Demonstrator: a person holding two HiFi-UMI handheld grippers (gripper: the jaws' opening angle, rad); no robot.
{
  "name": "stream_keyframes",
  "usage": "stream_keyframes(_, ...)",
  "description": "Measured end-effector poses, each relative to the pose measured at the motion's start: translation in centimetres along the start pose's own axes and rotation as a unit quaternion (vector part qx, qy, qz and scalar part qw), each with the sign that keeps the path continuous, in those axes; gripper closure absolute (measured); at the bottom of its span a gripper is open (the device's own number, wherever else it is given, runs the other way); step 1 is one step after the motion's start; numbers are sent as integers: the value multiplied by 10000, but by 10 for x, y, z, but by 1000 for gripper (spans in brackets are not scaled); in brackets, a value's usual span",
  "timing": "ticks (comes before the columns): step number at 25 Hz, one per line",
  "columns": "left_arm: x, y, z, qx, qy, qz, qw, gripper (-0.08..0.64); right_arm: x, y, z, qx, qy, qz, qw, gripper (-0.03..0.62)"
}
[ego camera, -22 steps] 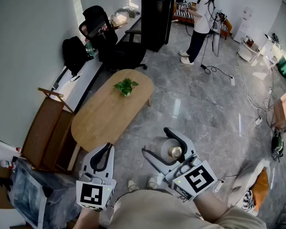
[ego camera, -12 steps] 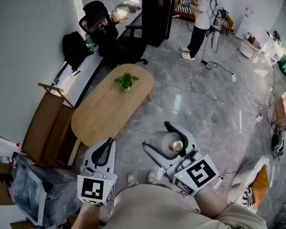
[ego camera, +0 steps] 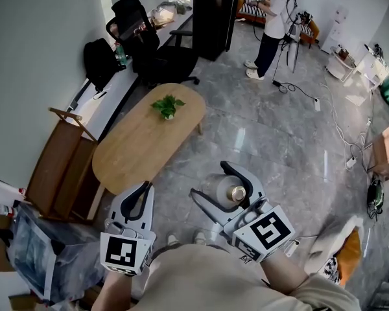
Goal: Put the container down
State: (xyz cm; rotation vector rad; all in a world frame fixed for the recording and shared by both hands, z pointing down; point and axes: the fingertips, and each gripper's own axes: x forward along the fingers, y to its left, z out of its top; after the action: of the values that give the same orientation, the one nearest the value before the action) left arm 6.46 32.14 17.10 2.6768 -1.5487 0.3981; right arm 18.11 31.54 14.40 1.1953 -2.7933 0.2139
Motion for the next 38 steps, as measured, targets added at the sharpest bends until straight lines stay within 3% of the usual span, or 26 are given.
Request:
stream_keyframes(10,4,-20,-12,21,149,427,9990,541,-10,-15,-14,15,24,307,9995,252)
stream_keyframes(17,8,-10,-22,-23,175,607,9980,541,5,-21,-29,35,181,459,9988,252)
stream_keyframes(30,62,59,-41,-91,252,492,9984,541,92,-46,-40,-23,444,451,9980,252)
stream_keyframes(38,109,137,-41,-63,229,432,9988,541,181,-62,-35,-65,643,435,9970,252)
